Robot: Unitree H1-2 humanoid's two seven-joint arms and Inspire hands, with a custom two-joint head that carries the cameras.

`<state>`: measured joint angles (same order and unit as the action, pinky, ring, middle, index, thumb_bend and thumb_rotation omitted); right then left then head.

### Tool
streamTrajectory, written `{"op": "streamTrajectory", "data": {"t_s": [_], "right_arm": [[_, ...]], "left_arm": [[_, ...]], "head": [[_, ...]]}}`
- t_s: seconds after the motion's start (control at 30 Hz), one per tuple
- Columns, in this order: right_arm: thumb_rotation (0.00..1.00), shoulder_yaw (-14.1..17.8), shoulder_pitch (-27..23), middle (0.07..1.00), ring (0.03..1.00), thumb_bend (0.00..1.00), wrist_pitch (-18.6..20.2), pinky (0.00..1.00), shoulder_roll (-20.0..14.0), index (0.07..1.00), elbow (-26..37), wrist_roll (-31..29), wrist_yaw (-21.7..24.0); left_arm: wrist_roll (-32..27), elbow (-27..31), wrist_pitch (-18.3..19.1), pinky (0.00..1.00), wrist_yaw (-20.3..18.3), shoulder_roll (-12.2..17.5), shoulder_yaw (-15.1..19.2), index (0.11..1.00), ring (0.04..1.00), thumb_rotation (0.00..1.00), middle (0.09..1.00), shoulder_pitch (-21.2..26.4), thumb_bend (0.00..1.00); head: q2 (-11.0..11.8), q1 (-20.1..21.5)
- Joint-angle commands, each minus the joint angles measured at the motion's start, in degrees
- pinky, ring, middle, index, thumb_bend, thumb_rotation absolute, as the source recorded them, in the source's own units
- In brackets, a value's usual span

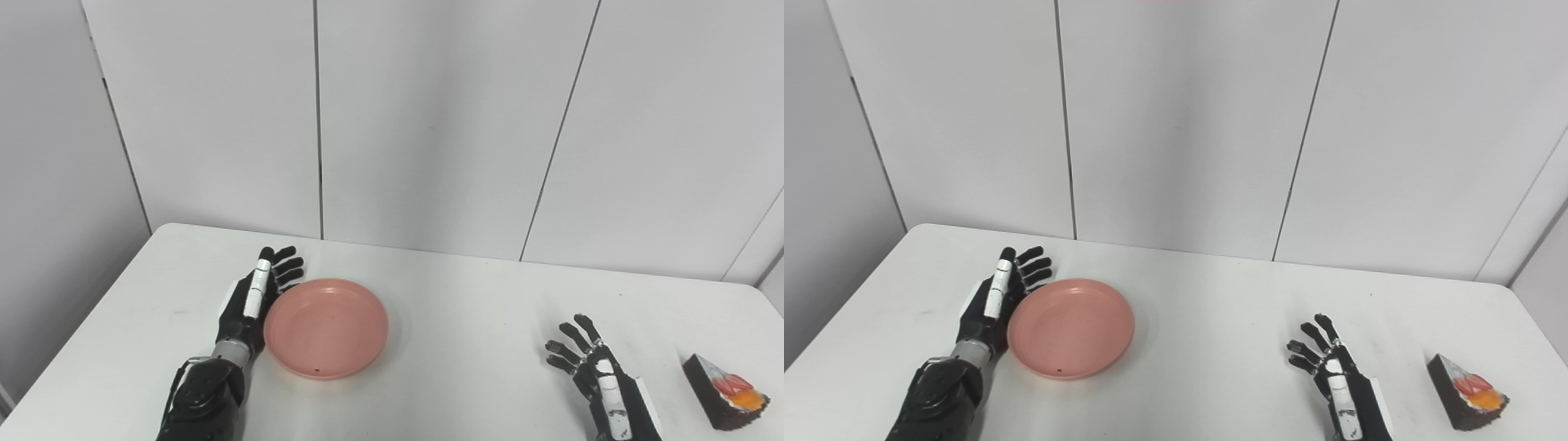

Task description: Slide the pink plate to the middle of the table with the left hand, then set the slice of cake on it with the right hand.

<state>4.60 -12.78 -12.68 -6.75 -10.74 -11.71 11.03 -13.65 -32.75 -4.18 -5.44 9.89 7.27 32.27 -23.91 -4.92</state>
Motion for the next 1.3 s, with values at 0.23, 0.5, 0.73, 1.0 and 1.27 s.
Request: {"op": "streamTrajectory", "data": {"t_s": [0.23,0.5,0.73,1.0,1.27], "right_arm": [[0.89,-0.96,1.97,0.873,0.769,0.86,0.91,0.75,1.79,0.911,-0.70,0.33,-0.65],[0.88,-1.72,2.33,0.869,0.762,0.88,2.51,0.74,2.68,0.898,1.13,1.34,-2.15],[0.89,-3.21,2.63,0.854,0.739,0.88,4.84,0.72,4.69,0.892,3.61,4.41,-4.57],[0.89,-4.33,2.73,0.846,0.740,0.88,7.14,0.72,6.68,0.889,5.53,6.81,-6.61],[0.90,-5.11,2.21,0.846,0.737,0.81,7.16,0.72,6.91,0.894,4.64,8.56,-7.34]], "left_arm": [[2.04,-0.95,2.47,0.75,0.05,-3.81,-1.89,0.758,0.813,0.94,0.803,-0.35,0.77],[2.32,-4.53,0.38,0.82,0.32,-7.39,-2.21,0.787,0.853,0.93,0.825,0.74,0.75],[1.62,-5.23,0.18,0.83,-0.22,-9.75,-1.80,0.792,0.853,0.92,0.827,1.46,0.75],[1.60,-5.02,1.12,0.80,-0.62,-10.31,-1.67,0.801,0.845,0.93,0.819,2.01,0.73],[1.15,-5.09,1.43,0.81,-0.29,-11.82,-0.59,0.801,0.861,0.93,0.842,2.48,0.74]], "head": [[-0.44,1.62],[-2.08,8.09],[-3.34,16.31],[-3.57,23.18],[-2.96,26.51]]}}
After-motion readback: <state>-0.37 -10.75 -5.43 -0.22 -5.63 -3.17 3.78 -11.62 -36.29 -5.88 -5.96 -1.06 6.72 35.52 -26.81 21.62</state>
